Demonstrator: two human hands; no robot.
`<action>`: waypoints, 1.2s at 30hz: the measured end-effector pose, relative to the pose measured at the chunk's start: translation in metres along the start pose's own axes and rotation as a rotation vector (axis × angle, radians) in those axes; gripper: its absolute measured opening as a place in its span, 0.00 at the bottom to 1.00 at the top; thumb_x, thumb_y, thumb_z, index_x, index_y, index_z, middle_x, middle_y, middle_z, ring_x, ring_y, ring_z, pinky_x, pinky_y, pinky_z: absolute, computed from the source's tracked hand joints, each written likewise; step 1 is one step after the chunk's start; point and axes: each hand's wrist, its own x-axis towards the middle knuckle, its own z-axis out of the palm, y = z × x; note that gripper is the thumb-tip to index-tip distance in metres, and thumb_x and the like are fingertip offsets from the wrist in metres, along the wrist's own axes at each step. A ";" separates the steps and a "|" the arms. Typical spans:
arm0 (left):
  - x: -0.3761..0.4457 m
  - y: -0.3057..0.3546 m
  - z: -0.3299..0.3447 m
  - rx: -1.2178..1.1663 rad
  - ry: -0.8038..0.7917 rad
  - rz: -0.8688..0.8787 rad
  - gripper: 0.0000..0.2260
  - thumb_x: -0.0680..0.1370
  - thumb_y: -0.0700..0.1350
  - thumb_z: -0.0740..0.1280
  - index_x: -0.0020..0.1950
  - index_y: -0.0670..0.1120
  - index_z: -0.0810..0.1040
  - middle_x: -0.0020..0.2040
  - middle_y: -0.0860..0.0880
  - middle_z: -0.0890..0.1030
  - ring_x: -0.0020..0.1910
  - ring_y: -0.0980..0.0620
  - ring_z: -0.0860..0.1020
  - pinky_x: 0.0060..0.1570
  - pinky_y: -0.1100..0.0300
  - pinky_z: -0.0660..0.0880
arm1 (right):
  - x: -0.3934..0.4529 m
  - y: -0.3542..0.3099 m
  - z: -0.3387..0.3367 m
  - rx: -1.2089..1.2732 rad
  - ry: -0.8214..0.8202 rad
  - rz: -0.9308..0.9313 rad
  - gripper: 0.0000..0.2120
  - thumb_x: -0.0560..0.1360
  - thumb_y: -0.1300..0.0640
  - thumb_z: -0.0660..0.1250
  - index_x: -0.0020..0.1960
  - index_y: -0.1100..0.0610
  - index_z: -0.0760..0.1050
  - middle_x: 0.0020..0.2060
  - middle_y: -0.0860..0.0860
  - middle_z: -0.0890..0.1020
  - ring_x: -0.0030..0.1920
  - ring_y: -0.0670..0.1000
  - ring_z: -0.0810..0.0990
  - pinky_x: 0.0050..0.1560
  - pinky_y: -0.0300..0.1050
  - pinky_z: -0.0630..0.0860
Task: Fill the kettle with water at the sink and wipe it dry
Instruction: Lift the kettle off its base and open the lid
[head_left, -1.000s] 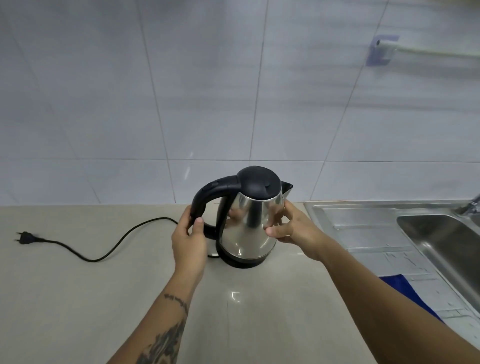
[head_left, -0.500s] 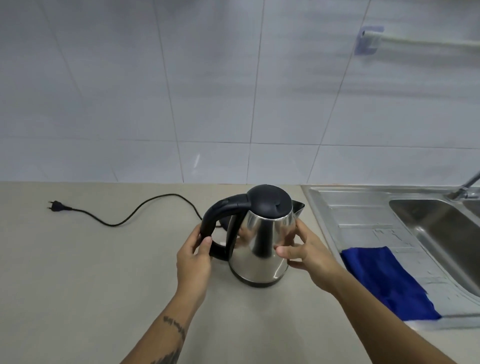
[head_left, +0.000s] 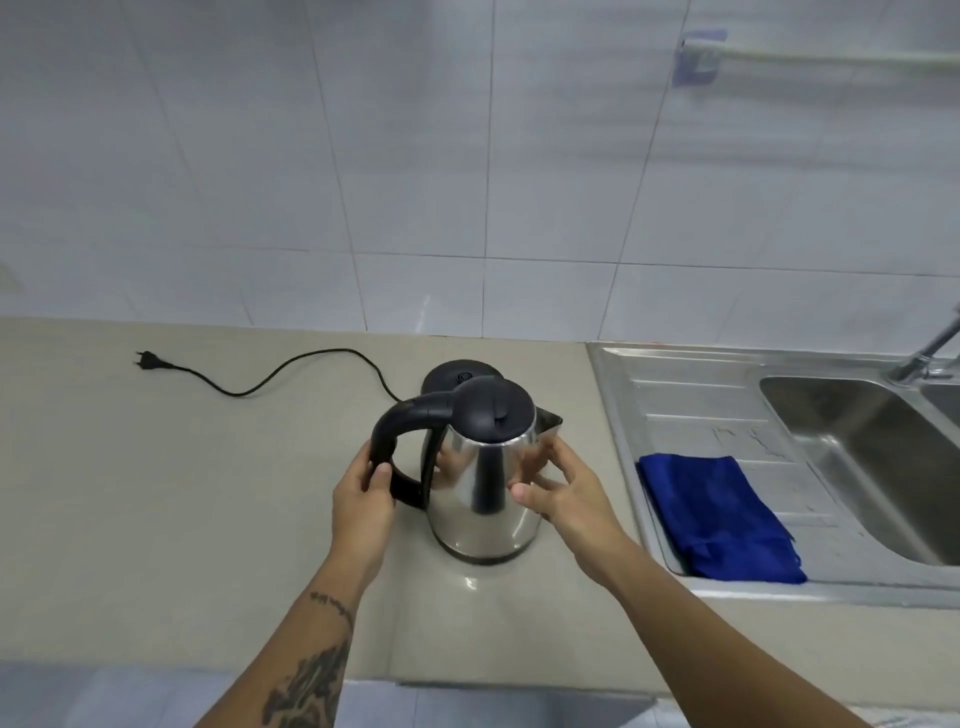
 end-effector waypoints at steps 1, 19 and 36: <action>-0.003 0.000 -0.001 0.010 -0.012 -0.010 0.22 0.83 0.39 0.58 0.56 0.68 0.77 0.58 0.60 0.80 0.65 0.51 0.76 0.70 0.46 0.69 | 0.000 0.001 -0.001 -0.008 -0.005 -0.005 0.19 0.68 0.65 0.76 0.53 0.49 0.76 0.47 0.42 0.84 0.62 0.57 0.83 0.70 0.62 0.73; -0.045 0.090 0.068 1.012 -0.064 0.738 0.23 0.78 0.56 0.62 0.69 0.46 0.74 0.67 0.49 0.77 0.66 0.47 0.73 0.69 0.52 0.62 | -0.024 -0.015 0.011 -0.048 0.103 0.094 0.24 0.76 0.60 0.71 0.68 0.48 0.67 0.63 0.50 0.78 0.64 0.53 0.79 0.65 0.51 0.74; -0.045 0.113 0.069 0.899 0.040 0.651 0.14 0.74 0.54 0.66 0.53 0.48 0.83 0.48 0.52 0.84 0.49 0.47 0.78 0.47 0.58 0.67 | -0.017 -0.016 0.016 -0.064 0.098 0.149 0.32 0.77 0.61 0.71 0.76 0.52 0.61 0.60 0.45 0.76 0.65 0.51 0.76 0.70 0.56 0.72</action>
